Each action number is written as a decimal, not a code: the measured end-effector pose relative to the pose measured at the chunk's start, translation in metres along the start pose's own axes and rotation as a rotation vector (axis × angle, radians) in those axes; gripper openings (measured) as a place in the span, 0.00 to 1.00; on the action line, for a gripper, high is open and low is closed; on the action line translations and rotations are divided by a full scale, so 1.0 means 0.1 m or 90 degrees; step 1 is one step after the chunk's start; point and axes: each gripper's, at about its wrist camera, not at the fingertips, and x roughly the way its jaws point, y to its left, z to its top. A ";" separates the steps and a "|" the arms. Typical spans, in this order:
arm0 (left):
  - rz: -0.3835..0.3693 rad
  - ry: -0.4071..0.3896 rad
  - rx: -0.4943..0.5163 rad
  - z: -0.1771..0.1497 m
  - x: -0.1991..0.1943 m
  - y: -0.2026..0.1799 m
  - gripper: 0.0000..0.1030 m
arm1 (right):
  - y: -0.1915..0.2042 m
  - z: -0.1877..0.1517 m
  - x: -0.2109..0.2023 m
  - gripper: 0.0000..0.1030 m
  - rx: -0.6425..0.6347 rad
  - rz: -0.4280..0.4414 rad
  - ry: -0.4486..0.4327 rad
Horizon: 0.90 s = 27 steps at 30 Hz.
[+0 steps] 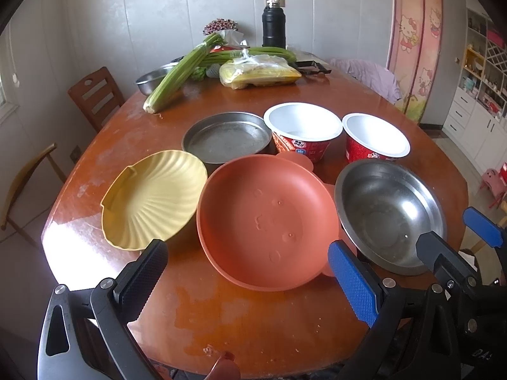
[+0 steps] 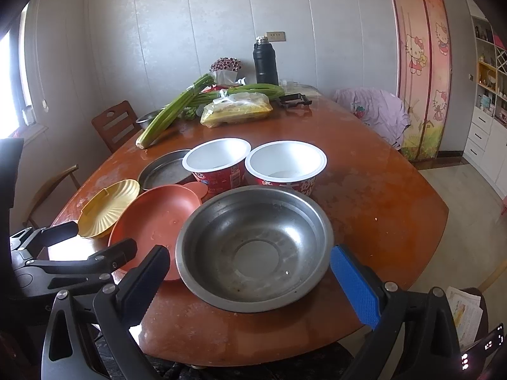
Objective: Organize plates and bowls
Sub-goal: 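Move the left tool to the yellow shell plate and grasp its rim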
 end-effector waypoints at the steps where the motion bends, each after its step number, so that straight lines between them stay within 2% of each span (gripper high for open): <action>1: 0.001 0.000 0.000 -0.01 0.00 0.00 0.98 | 0.00 0.00 0.00 0.98 -0.002 0.001 -0.002; 10: -0.002 0.004 -0.022 -0.02 0.04 0.12 0.98 | 0.06 0.05 0.07 0.98 -0.017 0.009 0.007; 14: -0.006 0.001 -0.042 0.00 0.04 0.27 0.98 | 0.14 0.11 0.03 0.98 -0.032 0.026 -0.014; 17: -0.006 -0.014 -0.093 0.02 -0.02 0.57 0.98 | 0.27 0.19 0.04 0.99 -0.050 0.046 -0.013; 21: 0.039 -0.029 -0.148 0.03 -0.04 1.04 0.98 | 0.54 0.31 0.14 0.99 -0.093 0.069 0.003; 27: 0.066 -0.005 -0.218 -0.04 0.11 1.62 0.98 | 1.09 0.53 0.44 0.99 -0.161 0.105 0.040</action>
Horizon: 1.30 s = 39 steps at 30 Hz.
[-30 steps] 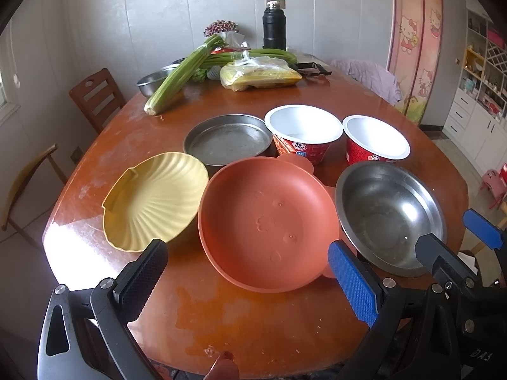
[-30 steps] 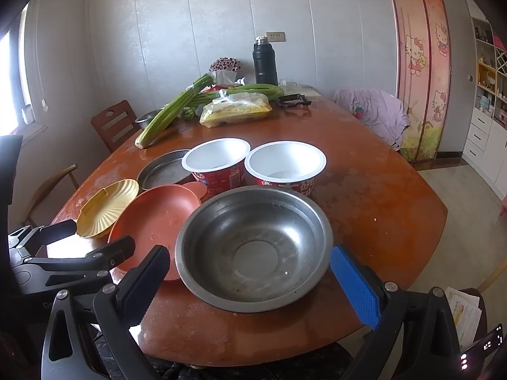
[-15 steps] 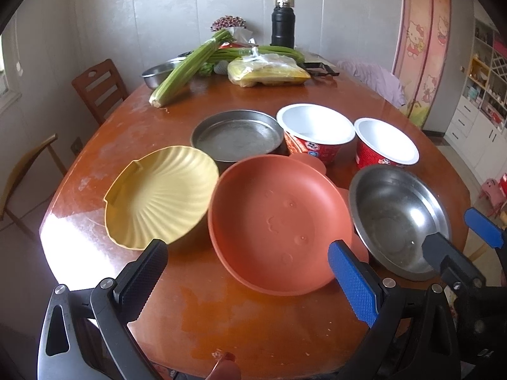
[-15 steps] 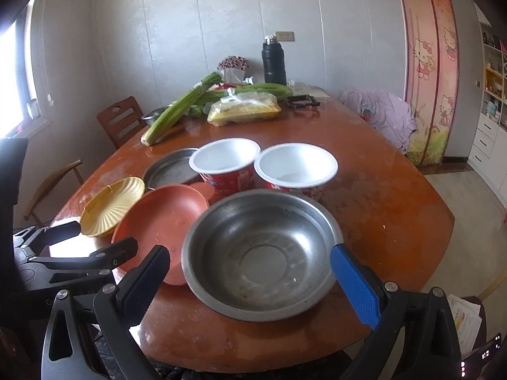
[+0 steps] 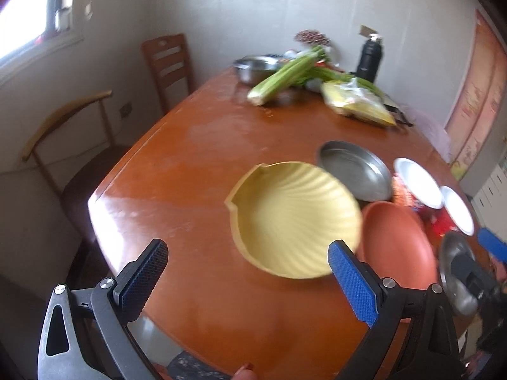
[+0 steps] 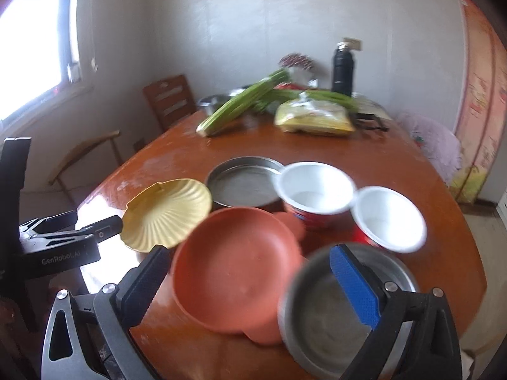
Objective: Organize plates and bowls
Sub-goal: 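Move the left tool to the yellow shell plate and grasp its rim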
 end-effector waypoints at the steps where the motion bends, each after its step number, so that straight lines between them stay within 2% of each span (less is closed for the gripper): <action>1: 0.001 0.005 -0.007 0.01 0.04 0.07 0.98 | 0.07 0.07 0.07 0.99 -0.011 0.011 0.002; 7: -0.008 0.045 -0.021 0.01 0.28 0.25 0.98 | 0.37 0.43 0.63 0.98 -0.023 0.056 0.075; 10: -0.015 0.058 -0.020 0.02 0.37 0.25 0.98 | 0.46 0.55 0.84 0.94 -0.022 0.043 0.106; 11: -0.019 0.059 -0.017 0.03 0.40 0.25 0.98 | 0.48 0.59 0.91 0.87 -0.024 0.065 0.113; 14: -0.019 0.062 -0.010 0.05 0.48 0.25 0.98 | 0.48 0.67 1.08 0.80 -0.002 0.096 0.142; 17: -0.037 0.080 -0.018 0.07 0.58 0.27 0.98 | 0.51 0.69 1.16 0.78 -0.009 0.102 0.154; 20: -0.040 0.082 -0.022 0.11 0.65 0.28 0.98 | 0.54 0.70 1.30 0.61 -0.017 0.108 0.173; 26: -0.054 0.086 -0.012 0.15 0.73 0.24 0.98 | 0.55 0.64 1.49 0.46 -0.020 0.096 0.211; 37: -0.053 0.086 -0.012 0.18 0.77 0.20 0.95 | 0.60 0.62 1.60 0.43 -0.036 0.093 0.229; 39: -0.054 0.090 -0.016 0.18 0.78 0.20 0.89 | 0.59 0.64 1.62 0.43 -0.035 0.089 0.231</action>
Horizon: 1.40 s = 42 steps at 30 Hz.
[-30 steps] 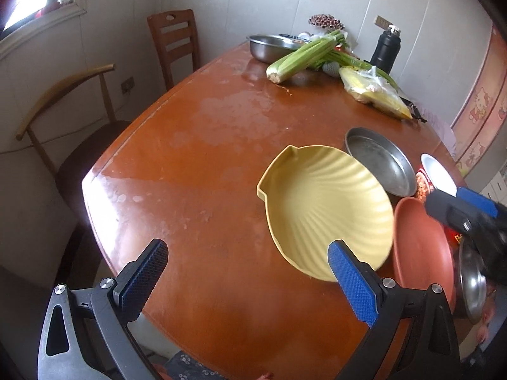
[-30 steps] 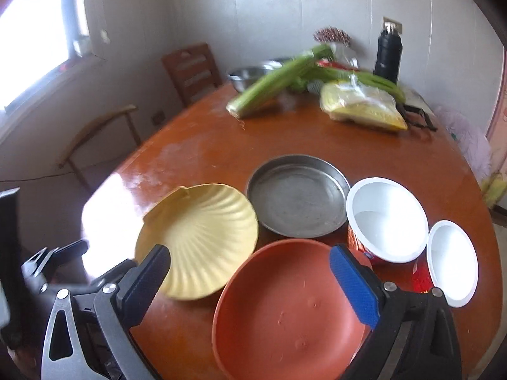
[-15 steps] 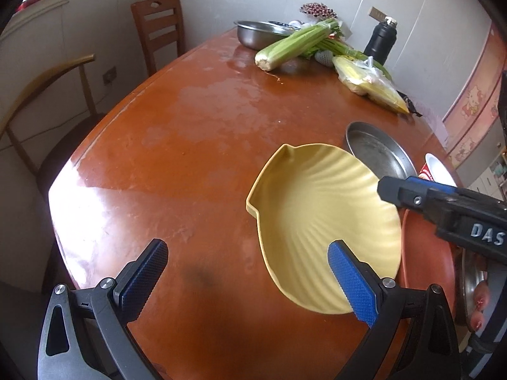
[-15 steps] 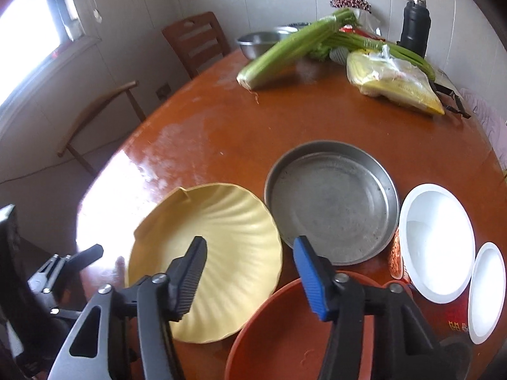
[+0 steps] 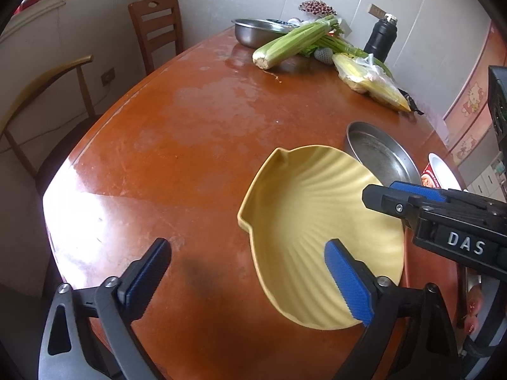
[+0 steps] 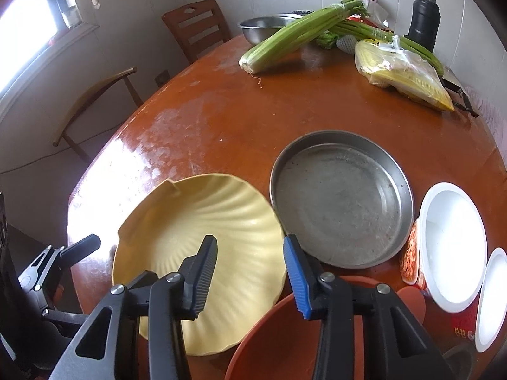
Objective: Organize plates and bowls
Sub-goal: 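Move the left tool to the yellow shell plate and grasp its rim, then lift the yellow shell plate with the left tool, set it down apart, release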
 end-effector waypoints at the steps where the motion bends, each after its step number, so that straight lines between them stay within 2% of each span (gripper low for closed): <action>1: -0.003 0.004 -0.002 0.00 0.00 0.00 0.87 | -0.01 0.01 0.02 0.43 0.000 -0.010 0.006; 5: -0.008 0.014 -0.003 -0.02 0.03 0.01 0.80 | 0.01 -0.01 0.06 0.42 -0.002 -0.003 0.016; 7: -0.004 0.011 0.000 -0.03 0.02 0.00 0.73 | 0.02 -0.02 0.08 0.42 -0.008 -0.007 0.021; 8: -0.005 0.011 0.001 -0.03 0.01 0.00 0.64 | 0.01 -0.03 0.08 0.42 -0.005 -0.003 0.023; 10: -0.005 0.012 0.002 -0.03 0.01 0.00 0.55 | 0.00 -0.04 0.09 0.42 -0.006 0.000 0.024; 12: -0.007 0.013 0.005 -0.01 0.02 -0.01 0.37 | 0.01 -0.06 0.08 0.42 -0.006 0.014 0.022; 14: -0.021 0.019 0.007 0.00 0.02 -0.01 0.33 | 0.02 -0.08 0.07 0.42 -0.002 0.042 0.021; 21: -0.007 0.007 0.003 0.19 -0.01 0.13 0.33 | 0.10 -0.14 -0.04 0.43 0.018 0.083 0.000; 29: 0.007 -0.023 0.037 0.58 0.04 0.22 0.33 | 0.24 -0.01 -0.10 0.43 0.031 0.092 -0.034; 35: 0.010 -0.016 0.054 0.73 0.25 0.20 0.33 | 0.17 0.00 0.03 0.43 0.054 0.094 -0.027; 42: 0.017 0.003 0.060 0.73 0.49 0.19 0.34 | 0.18 -0.02 0.08 0.43 0.049 0.077 -0.028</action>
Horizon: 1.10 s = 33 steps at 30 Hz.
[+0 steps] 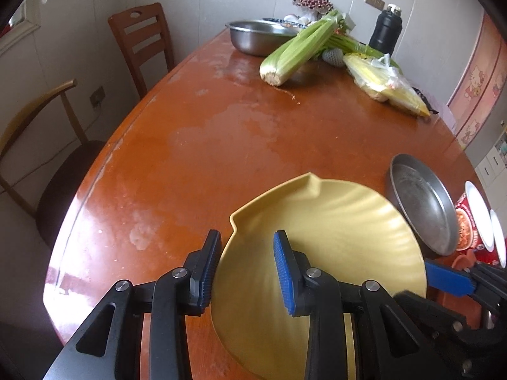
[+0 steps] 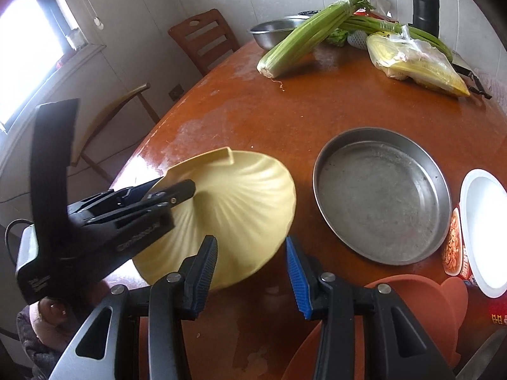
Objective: Organize plates and bowls
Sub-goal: 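Lift the yellow shell plate with the left tool, set it down apart, release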
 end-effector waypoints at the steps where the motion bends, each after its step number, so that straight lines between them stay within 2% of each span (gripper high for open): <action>1: 0.000 -0.004 0.000 0.01 0.00 0.00 0.34 | 0.01 0.00 0.01 0.43 0.000 -0.001 0.002; 7: -0.015 0.000 -0.020 0.05 0.03 0.02 0.37 | 0.00 -0.04 0.03 0.43 -0.004 0.001 0.010; 10: -0.001 -0.002 -0.022 0.04 0.01 0.05 0.37 | 0.00 -0.05 0.02 0.43 -0.002 0.005 0.006; 13: -0.008 -0.002 -0.028 0.04 -0.03 0.08 0.38 | -0.03 -0.06 0.02 0.43 0.004 -0.002 0.008; 15: -0.005 -0.011 -0.028 0.05 -0.08 0.09 0.42 | -0.04 -0.05 0.01 0.43 0.009 0.002 0.004; 19: -0.001 -0.022 -0.039 0.06 -0.18 0.14 0.44 | -0.06 -0.07 -0.05 0.43 0.011 0.005 0.002; 27: -0.014 -0.061 -0.039 0.03 -0.59 0.10 0.54 | -0.16 -0.09 -0.51 0.45 0.012 0.016 -0.057; 33: -0.018 -0.095 -0.024 -0.03 -0.93 -0.04 0.56 | -0.30 -0.17 -0.91 0.48 0.011 0.013 -0.102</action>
